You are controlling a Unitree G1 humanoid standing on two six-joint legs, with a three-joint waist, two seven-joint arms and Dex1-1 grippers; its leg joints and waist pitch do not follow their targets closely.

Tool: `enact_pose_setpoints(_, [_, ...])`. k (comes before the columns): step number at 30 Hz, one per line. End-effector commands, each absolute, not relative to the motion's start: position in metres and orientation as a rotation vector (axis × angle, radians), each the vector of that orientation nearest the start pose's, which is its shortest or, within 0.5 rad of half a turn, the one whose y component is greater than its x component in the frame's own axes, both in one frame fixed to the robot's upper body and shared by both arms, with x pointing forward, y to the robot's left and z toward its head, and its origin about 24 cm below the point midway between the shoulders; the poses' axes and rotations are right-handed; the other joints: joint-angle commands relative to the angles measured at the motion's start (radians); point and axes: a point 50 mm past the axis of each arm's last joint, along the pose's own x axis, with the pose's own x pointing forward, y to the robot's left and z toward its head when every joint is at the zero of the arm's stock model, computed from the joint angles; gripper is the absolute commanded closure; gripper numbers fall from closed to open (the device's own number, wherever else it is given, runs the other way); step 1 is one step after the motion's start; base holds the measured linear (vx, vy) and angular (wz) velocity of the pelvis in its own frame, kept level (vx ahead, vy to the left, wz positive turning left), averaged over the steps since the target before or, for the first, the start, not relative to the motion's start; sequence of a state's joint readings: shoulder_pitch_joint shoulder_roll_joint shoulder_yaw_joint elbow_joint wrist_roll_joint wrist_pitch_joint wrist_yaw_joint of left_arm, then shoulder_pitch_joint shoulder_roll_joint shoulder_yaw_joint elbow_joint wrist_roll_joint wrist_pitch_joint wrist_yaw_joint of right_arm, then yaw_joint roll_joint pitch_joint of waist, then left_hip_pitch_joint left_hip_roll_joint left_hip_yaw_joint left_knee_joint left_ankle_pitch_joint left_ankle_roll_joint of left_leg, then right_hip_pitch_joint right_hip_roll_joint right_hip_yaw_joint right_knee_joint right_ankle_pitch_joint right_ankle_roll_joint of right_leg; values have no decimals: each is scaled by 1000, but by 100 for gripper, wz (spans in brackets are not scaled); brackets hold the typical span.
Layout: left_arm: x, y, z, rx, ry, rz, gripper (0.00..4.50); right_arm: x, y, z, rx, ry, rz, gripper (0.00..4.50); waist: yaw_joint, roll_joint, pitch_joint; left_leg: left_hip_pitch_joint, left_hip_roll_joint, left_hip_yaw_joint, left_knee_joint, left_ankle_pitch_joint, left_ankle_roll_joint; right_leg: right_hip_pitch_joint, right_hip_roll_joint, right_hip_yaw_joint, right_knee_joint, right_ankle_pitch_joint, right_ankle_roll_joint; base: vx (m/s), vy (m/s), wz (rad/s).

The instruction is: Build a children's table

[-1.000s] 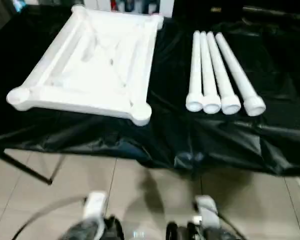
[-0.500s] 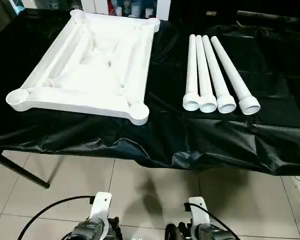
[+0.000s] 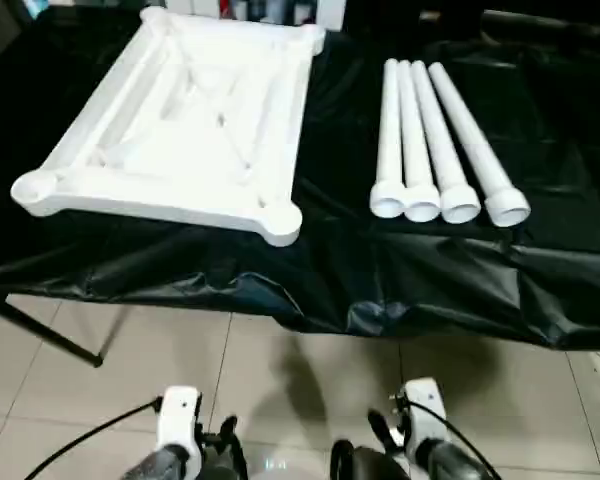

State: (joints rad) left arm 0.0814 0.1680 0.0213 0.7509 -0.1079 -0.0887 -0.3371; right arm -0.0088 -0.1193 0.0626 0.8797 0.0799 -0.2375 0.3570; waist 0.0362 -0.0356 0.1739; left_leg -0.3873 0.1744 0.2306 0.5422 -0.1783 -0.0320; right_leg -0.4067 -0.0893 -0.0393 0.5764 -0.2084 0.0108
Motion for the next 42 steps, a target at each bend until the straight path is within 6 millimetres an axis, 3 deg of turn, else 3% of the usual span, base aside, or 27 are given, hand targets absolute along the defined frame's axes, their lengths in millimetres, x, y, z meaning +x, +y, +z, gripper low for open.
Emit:
enact_pose_setpoints(1, [152, 200, -107, -35, 682, -218, 0, 172, -166, -104, 113, 566, 368, 52, 6, 8, -30, 20, 95, -43, -71, -271, 111, 26, -75, 58, -59, -30, -238, 0, 0, 0])
enact_pose_setpoints(3, [149, 202, -100, -20, 650, -222, 0, 168, -164, -96, 121, 525, 406, 52, 3, 6, -27, 22, 91, -42, -74, -285, 109, 22, -69, 56, -63, -61, -234, 0, 0, 0])
enact_pose_setpoints(6, [149, 204, -87, -28, 596, -204, 0, 165, -164, -83, 124, 469, 428, 52, 5, 5, -17, 24, 94, -45, -79, -331, 77, 19, -72, 60, -72, -155, -220, 0, 0, 0])
enact_pose_setpoints(8, [147, 206, -73, -28, 554, -197, 0, 161, -165, -66, 114, 409, 461, 52, 8, 10, -8, 26, 93, -47, -84, -363, 49, 17, -70, 63, -78, -217, -196, 0, 0, 0])
enact_pose_setpoints(12, [140, 205, -59, -39, 522, -192, 0, 154, -169, -52, 124, 372, 480, 52, 7, 7, -4, 23, 88, -49, -83, -348, 43, 18, -68, 63, -77, -199, -176, 0, 0, 0])
enact_pose_setpoints(13, [135, 206, -48, -26, 485, -188, 0, 150, -173, -36, 140, 332, 491, 52, 7, 10, -2, 23, 88, -49, -83, -340, 45, 18, -66, 63, -76, -171, -175, 0, 0, 0])
enact_pose_setpoints(15, [134, 206, -43, -24, 472, -186, 0, 149, -174, -29, 147, 315, 497, 52, 8, 5, -2, 20, 85, -48, -77, -306, 64, 22, -62, 62, -68, -93, -169, 0, 0, 0])
enact_pose_setpoints(18, [131, 206, -32, -10, 452, -177, 0, 145, -175, -12, 146, 286, 512, 52, 11, 7, -2, 22, 85, -49, -75, -275, 77, 24, -61, 60, -65, -49, -166, 0, 0, 0])
enact_pose_setpoints(19, [129, 207, -27, 1, 445, -170, 0, 144, -174, -6, 145, 279, 524, 52, 10, 8, -1, 22, 84, -49, -76, -283, 75, 23, -61, 59, -67, -64, -163, 0, 0, 0])
enact_pose_setpoints(20, [124, 209, -9, -4, 414, -137, 0, 139, -174, 14, 152, 252, 556, 52, 11, 5, -2, 22, 84, -50, -74, -280, 74, 26, -62, 59, -65, -64, -162, 0, 0, 0])
enact_pose_setpoints(22, [123, 210, -5, -1, 407, -131, 0, 139, -175, 17, 157, 247, 555, 52, 14, 6, 0, 22, 86, -53, -74, -274, 71, 30, -63, 60, -63, -52, -160, 0, 0, 0])
enact_pose_setpoints(23, [121, 210, 4, -1, 388, -122, 0, 140, -177, 26, 166, 229, 546, 52, 11, 4, 1, 24, 80, -50, -75, -304, 68, 24, -58, 58, -69, -106, -151, 0, 0, 0])
enact_pose_setpoints(27, [116, 216, 28, -16, 325, -52, 0, 141, -179, 50, 204, 176, 561, 52, 14, 3, -1, 26, 79, -54, -74, -315, 50, 24, -58, 58, -75, -176, -131, 0, 0, 0])
enact_pose_setpoints(29, [116, 224, 41, 1, 292, -1, 0, 145, -178, 68, 225, 122, 572, 52, 16, -8, -12, 28, 75, -53, -69, -291, 49, 26, -54, 57, -73, -165, -113, 0, 0, 0])
enact_pose_setpoints(30, [120, 228, 48, 22, 270, 23, 0, 149, -177, 75, 232, 99, 579, 52, 17, -4, -13, 28, 74, -55, -68, -276, 49, 26, -54, 56, -69, -150, -111, 0, 0, 0])
enact_pose_setpoints(31, [124, 232, 55, 43, 245, 42, 0, 153, -177, 81, 231, 78, 583, 52, 19, -9, -23, 28, 71, -55, -62, -237, 55, 30, -50, 54, -64, -108, -109, 0, 0, 0])
enact_pose_setpoints(35, [141, 245, 77, 68, 160, 108, 0, 175, -180, 93, 223, 12, 534, 52, 25, 2, -49, 34, 63, -53, -48, -145, 55, 33, -41, 47, -45, 13, -137, 0, 0, 0])
enact_pose_setpoints(36, [148, 248, 84, 62, 123, 129, 0, 182, -183, 92, 214, 1, 516, 52, 31, 19, -63, 36, 63, -57, -44, -127, 55, 37, -41, 45, -39, 40, -148, 0, 0, 0])
enact_pose_setpoints(37, [151, 250, 89, 57, 103, 140, 0, 186, -184, 92, 209, -4, 507, 52, 28, 9, -62, 33, 61, -53, -42, -110, 55, 35, -36, 43, -39, 79, -163, 0, 0, 0])
enact_pose_setpoints(38, [154, 252, 92, 65, 89, 151, 0, 190, -186, 91, 200, -4, 497, 52, 30, 19, -79, 35, 59, -57, -37, -98, 51, 45, -37, 41, -31, 93, -174, 0, 0, 0])
enact_pose_setpoints(39, [156, 253, 93, 74, 84, 156, 0, 193, -187, 89, 193, -2, 489, 52, 32, 22, -83, 32, 58, -55, -36, -98, 52, 45, -37, 40, -32, 96, -184, 0, 0, 0])
enact_pose_setpoints(41, [169, 259, 101, 85, 24, 196, 0, 212, -194, 87, 146, -39, 366, 52, 31, 15, -96, 28, 55, -51, -33, -113, 52, 48, -40, 41, -34, 62, -191, 0, 0, 0])
enact_pose_setpoints(42, [169, 259, 101, 85, 24, 196, 0, 212, -194, 87, 146, -39, 366, 52, 30, 11, -99, 28, 56, -50, -33, -128, 49, 48, -42, 41, -36, 33, -187, 0, 0, 0])
